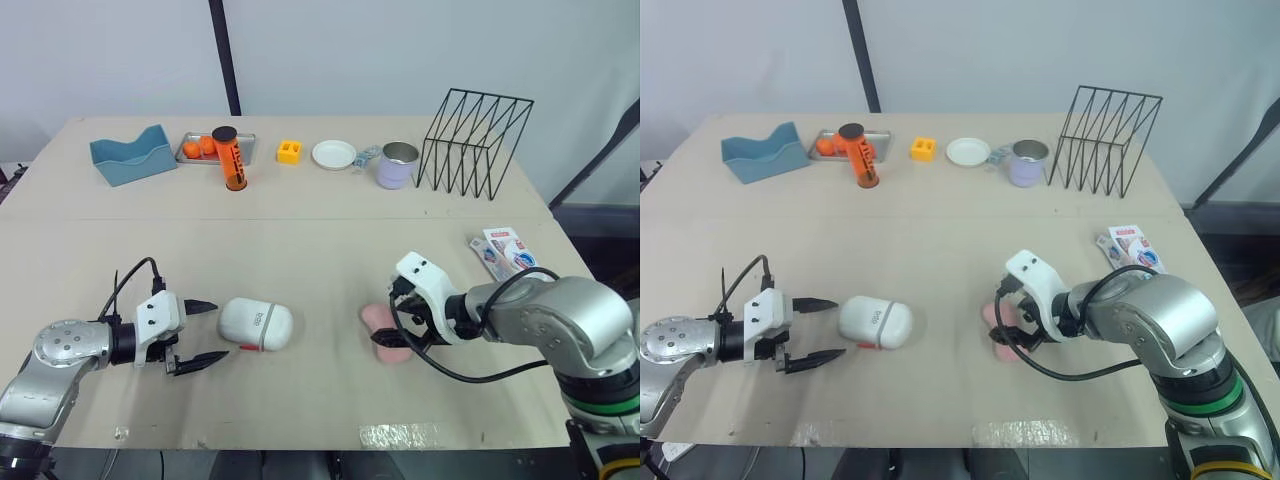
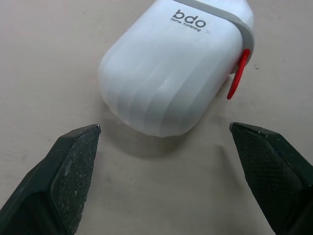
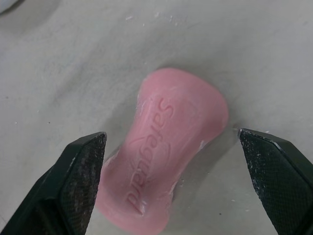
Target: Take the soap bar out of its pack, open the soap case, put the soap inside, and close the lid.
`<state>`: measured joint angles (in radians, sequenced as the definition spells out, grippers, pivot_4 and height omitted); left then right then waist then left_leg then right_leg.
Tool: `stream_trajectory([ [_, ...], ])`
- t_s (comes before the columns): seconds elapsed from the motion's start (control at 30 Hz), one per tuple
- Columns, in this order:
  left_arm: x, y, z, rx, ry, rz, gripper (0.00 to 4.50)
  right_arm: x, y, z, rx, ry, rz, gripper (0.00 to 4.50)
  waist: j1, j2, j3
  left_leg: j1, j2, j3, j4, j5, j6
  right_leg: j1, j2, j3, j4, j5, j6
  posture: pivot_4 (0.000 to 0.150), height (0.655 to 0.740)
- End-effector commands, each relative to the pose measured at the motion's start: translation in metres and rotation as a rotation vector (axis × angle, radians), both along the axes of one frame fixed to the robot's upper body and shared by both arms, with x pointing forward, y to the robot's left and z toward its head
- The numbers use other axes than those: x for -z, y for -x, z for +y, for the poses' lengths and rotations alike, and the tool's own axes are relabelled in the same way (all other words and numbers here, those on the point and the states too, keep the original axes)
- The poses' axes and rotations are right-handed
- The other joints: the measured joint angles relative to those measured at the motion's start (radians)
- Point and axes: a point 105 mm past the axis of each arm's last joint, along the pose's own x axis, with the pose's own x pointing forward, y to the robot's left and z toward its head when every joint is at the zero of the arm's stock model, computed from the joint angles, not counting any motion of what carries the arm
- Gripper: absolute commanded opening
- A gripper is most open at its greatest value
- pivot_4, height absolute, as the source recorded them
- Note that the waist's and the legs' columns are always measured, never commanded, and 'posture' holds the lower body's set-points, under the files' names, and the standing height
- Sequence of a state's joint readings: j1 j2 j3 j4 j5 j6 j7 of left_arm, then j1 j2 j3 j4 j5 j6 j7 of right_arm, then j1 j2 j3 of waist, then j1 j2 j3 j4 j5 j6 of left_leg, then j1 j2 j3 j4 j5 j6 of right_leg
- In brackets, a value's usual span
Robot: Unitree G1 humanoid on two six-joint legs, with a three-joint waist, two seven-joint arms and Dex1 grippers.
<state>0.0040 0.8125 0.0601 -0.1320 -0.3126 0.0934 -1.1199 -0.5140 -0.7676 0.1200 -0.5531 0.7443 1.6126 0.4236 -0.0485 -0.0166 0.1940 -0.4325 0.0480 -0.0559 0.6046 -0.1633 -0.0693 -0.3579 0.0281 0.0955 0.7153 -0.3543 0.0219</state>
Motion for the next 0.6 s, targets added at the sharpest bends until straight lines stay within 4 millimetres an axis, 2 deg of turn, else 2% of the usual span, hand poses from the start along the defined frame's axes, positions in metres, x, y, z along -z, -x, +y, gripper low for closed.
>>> stream_trajectory([
  [0.03, -0.0088, 0.0002, 0.0002, 0.008, -0.014, -0.044, 4.5, 0.0031, 0.0059, 0.0039, -0.022, 0.005, 0.007, 4.22, 0.0, 0.0, 0.0, 0.0, 0.0, 0.0, 0.0, 0.0, 0.0, 0.0, 0.0, 0.0, 0.0, 0.0, 0.0, 0.15, 0.7371],
  [0.13, -0.0082, 0.0004, 0.0011, 0.004, -0.015, -0.042, 4.5, 0.0027, 0.0067, 0.0042, -0.026, 0.005, 0.01, 3.53, 0.0, -0.001, -0.001, 0.0, 0.0, 0.0, 0.0, 0.0, 0.0, 0.0, 0.0, 0.0, 0.0, 0.0, 0.0, 0.15, 0.7371],
  [0.17, -0.0078, 0.0005, 0.0013, 0.003, -0.015, -0.041, 4.5, 0.0025, 0.0065, 0.004, -0.026, 0.007, 0.009, 3.1, 0.0, -0.002, -0.001, 0.0, 0.0, 0.0, 0.0, 0.0, 0.0, 0.0, 0.0, 0.0, 0.0, 0.0, 0.0, 0.15, 0.7371],
  [0.4, -0.0055, -0.0007, 0.0041, -0.013, -0.021, -0.045, 4.5, 0.0049, 0.0039, 0.0037, -0.014, 0.032, 0.002, 3.1, 0.0, -0.004, -0.003, 0.0, 0.0, 0.0, 0.0, 0.0, 0.0, 0.0, 0.0, 0.0, 0.0, 0.0, 0.0, 0.15, 0.7371],
  [0.47, -0.004, -0.0009, 0.0048, -0.015, -0.024, -0.045, 4.5, 0.0047, 0.0026, 0.0038, -0.013, 0.039, -0.001, 2.67, 0.0, -0.005, -0.003, 0.0, 0.0, 0.0, 0.0, 0.0, 0.0, 0.0, 0.0, 0.0, 0.0, 0.0, 0.0, 0.15, 0.7371],
  [0.5, -0.0035, -0.001, 0.0049, -0.016, -0.024, -0.045, 4.5, 0.0044, 0.0017, 0.0035, -0.01, 0.043, -0.004, 2.25, 0.0, -0.005, -0.003, 0.0, 0.0, 0.0, 0.0, 0.0, 0.0, 0.0, 0.0, 0.0, 0.0, 0.0, 0.0, 0.15, 0.7371],
  [0.53, -0.0031, -0.0008, 0.0049, -0.017, -0.024, -0.045, 4.5, 0.0042, 0.0014, 0.0032, -0.009, 0.046, -0.006, 2.11, 0.0, -0.005, -0.003, 0.0, 0.0, 0.0, 0.0, 0.0, 0.0, 0.0, 0.0, 0.0, 0.0, 0.0, 0.0, 0.15, 0.7371],
  [0.6, -0.0026, -0.0005, 0.0048, -0.018, -0.023, -0.046, 4.5, 0.004, 0.0013, 0.0028, -0.009, 0.051, -0.009, 2.11, 0.0, -0.005, -0.003, 0.0, 0.0, 0.0, 0.0, 0.0, 0.0, 0.0, 0.0, 0.0, 0.0, 0.0, 0.0, 0.15, 0.7371],
])
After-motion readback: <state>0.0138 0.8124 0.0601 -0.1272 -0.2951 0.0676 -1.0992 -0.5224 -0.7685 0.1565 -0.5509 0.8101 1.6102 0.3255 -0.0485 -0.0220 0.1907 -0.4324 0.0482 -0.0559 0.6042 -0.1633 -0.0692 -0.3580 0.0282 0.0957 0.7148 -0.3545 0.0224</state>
